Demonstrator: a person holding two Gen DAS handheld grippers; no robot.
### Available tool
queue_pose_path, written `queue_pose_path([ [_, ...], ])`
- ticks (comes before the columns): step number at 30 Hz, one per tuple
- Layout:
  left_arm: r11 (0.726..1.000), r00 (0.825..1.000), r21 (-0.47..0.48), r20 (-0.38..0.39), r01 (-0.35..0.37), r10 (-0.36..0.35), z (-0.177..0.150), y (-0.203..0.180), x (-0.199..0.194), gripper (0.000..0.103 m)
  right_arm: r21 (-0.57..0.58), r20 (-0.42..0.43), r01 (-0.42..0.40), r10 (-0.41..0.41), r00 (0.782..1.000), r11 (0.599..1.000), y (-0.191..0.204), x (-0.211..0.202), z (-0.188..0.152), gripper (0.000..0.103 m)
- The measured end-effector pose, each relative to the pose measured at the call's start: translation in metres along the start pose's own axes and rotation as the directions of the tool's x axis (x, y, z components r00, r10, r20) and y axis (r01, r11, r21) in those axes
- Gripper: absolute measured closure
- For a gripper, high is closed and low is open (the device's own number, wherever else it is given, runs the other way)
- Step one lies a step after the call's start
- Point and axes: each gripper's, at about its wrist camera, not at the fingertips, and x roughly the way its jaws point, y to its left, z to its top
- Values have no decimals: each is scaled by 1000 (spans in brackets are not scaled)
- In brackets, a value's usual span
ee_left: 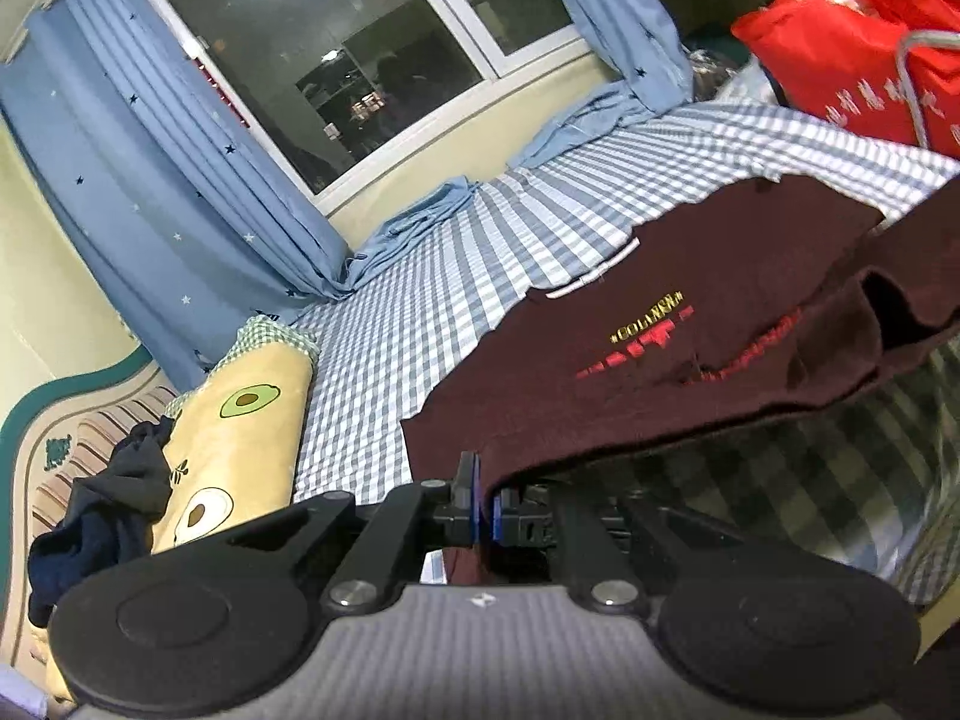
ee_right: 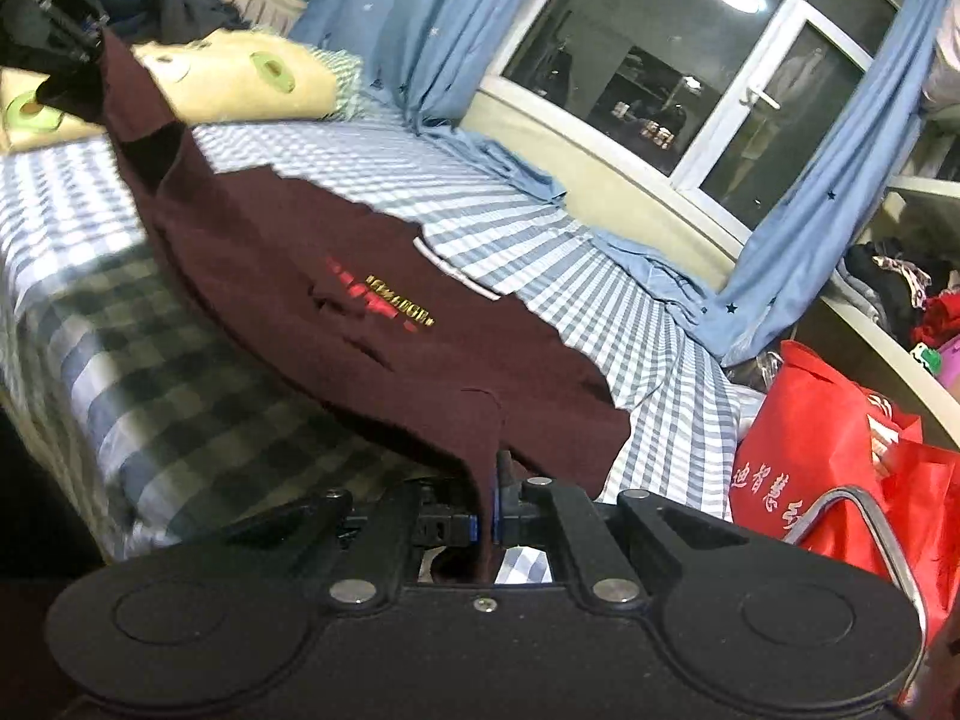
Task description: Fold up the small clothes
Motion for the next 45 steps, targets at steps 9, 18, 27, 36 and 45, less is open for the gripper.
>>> queue_pose_path([
  [9, 997, 995, -72, 97, 14, -7, 66, 39, 50, 100, 119, 104, 74, -87, 991, 990, -52, 52, 56, 100],
  [18, 998, 997, -61, 72, 28, -24, 146, 77, 164, 100, 194, 87, 121, -140, 986, 974, -110, 153, 123, 100],
  [27, 993, 992, -15, -48, 120, -121, 180, 74, 312, 100, 256, -98, 90, -67, 993, 962, -145, 304, 153, 100],
  [36, 980, 960, -22, -200, 197, -197, 170, 62, 426, 100, 252, -282, 109, -35, 959, 962, -137, 407, 155, 100],
  [45, 965, 918, -73, -297, 251, -262, 153, 49, 486, 100, 288, -376, 146, -28, 926, 947, -120, 454, 144, 99],
])
